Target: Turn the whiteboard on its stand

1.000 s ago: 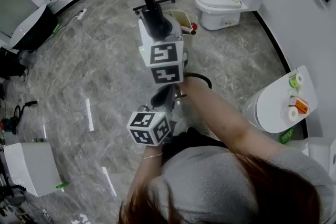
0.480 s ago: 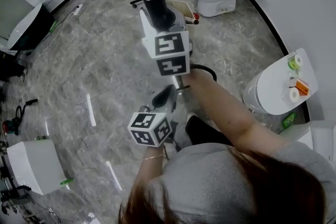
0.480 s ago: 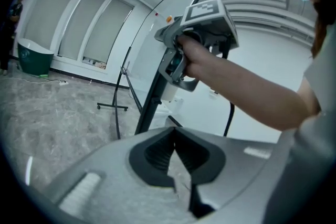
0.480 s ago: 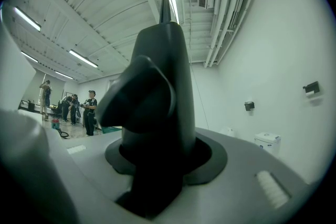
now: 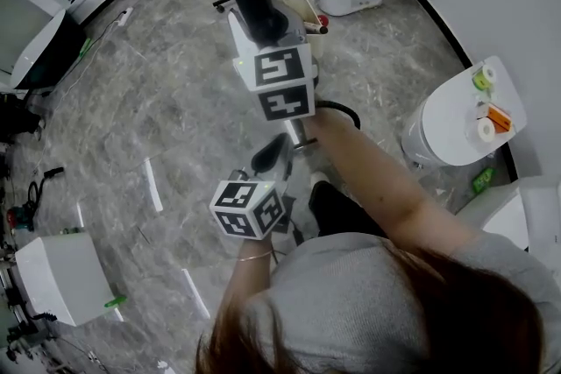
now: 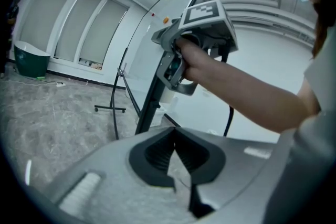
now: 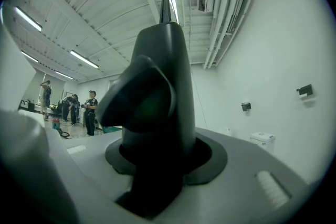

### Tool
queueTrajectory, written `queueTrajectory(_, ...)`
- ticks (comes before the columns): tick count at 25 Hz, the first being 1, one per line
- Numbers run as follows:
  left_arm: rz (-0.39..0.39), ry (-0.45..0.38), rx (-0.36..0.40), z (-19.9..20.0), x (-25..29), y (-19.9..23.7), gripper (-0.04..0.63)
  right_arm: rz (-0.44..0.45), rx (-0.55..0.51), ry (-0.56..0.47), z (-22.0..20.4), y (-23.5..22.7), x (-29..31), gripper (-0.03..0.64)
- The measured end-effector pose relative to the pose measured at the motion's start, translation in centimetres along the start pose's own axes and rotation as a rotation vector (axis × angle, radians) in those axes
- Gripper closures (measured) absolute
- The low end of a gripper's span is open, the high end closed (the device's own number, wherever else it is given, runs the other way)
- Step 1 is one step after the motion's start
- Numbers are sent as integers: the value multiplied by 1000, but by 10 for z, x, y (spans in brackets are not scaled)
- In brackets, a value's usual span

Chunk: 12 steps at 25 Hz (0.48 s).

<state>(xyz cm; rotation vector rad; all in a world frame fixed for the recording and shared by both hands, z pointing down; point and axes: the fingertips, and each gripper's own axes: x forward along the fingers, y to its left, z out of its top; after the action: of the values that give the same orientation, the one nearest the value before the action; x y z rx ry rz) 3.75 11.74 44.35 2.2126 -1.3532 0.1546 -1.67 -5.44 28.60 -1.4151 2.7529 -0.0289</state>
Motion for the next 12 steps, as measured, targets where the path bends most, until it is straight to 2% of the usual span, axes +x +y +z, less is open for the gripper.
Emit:
queueTrajectory(7, -11, -9, -21, -30, -32, -31, 595, -3, 3, -5, 3, 8, -43, 452)
queueTrajectory(12, -13, -6, -10, -51, -49, -52, 595, -9, 6, -7, 3, 10, -73, 451)
